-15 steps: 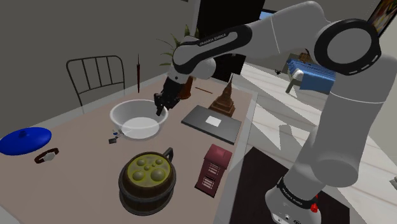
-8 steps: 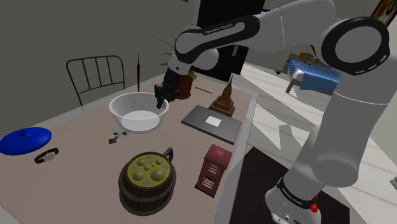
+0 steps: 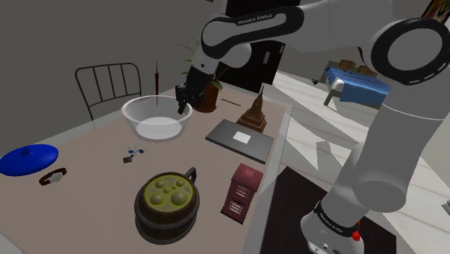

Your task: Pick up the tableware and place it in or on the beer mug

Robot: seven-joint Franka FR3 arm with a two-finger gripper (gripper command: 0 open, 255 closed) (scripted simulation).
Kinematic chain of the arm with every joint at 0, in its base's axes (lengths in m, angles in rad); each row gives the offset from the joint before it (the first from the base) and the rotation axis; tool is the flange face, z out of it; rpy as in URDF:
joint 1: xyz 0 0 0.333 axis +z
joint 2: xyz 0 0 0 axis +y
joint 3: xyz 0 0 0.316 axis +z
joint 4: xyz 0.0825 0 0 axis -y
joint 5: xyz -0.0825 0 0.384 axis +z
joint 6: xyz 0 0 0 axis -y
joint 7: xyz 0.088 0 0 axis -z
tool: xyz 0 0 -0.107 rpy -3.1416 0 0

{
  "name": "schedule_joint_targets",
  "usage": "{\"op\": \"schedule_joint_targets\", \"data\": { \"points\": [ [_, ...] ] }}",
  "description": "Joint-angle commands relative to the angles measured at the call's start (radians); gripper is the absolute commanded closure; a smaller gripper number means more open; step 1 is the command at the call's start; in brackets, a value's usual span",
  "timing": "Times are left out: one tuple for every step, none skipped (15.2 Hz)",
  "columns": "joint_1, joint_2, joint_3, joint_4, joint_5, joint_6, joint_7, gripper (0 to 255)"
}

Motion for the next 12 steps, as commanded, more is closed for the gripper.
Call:
{"op": "schedule_joint_targets", "data": {
  "points": [
    [0.006,-0.042,0.005,-0.033,-0.001,-0.003,0.013,255],
    [0.013,-0.075,0.01,-0.074,0.002,0.008,0.022,255],
    [0.02,-0.109,0.017,-0.114,0.004,0.017,0.031,255],
    [0.027,-0.142,0.023,-0.152,0.007,0.026,0.041,255],
    [0.034,-0.174,0.03,-0.189,0.01,0.034,0.052,255],
    [0.04,-0.207,0.038,-0.224,0.013,0.042,0.063,255],
    [0.047,-0.239,0.046,-0.259,0.016,0.048,0.074,255],
    [0.054,-0.271,0.054,-0.292,0.02,0.053,0.086,255],
    [0.062,-0.303,0.063,-0.324,0.023,0.058,0.099,255],
    [0.069,-0.334,0.072,-0.355,0.028,0.062,0.112,255],
    [0.076,-0.366,0.081,-0.386,0.032,0.065,0.126,255],
    [0.084,-0.397,0.091,-0.415,0.037,0.068,0.14,255]
  ]
}}
